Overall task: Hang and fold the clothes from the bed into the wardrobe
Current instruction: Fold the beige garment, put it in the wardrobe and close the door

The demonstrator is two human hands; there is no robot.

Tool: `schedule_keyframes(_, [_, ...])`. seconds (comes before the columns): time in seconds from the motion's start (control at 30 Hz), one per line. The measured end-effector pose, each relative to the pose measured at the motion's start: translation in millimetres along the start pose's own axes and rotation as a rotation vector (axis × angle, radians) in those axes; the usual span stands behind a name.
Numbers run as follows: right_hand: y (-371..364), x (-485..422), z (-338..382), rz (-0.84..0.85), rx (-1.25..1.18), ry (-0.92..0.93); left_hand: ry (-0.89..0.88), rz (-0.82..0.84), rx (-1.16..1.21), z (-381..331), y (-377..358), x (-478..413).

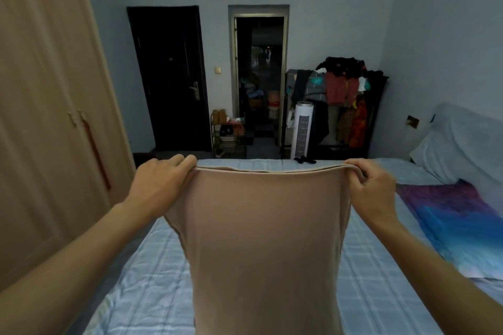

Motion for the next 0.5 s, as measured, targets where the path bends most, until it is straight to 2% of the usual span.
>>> schedule_keyframes(0.27, [-108.5,-37.9,-67.9,0.087,0.126,-0.018,-0.099,0.106,-0.019,22.2,-133.1,-50.6])
schedule_keyframes(0.4, [-169.5,-76.4,-96.9,0.101,0.159,-0.089,-0.093,0.07,0.007,39.3,-191.5,-106.4])
schedule_keyframes(0.5, [-190.1,-118.1,-94.4,0.002,0.132,-0.077,-0.025,-0.032,0.034,58.0,-204.9,-152.7])
Point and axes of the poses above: each hand's wrist, its own x-axis away from the middle knuckle, its own y-axis out of the back of the hand, z = x × y, the point moved 3 cm from there along -x, towards the middle knuckle, and after that the axes turned 2 degrees about y, right-handed, at the moved point
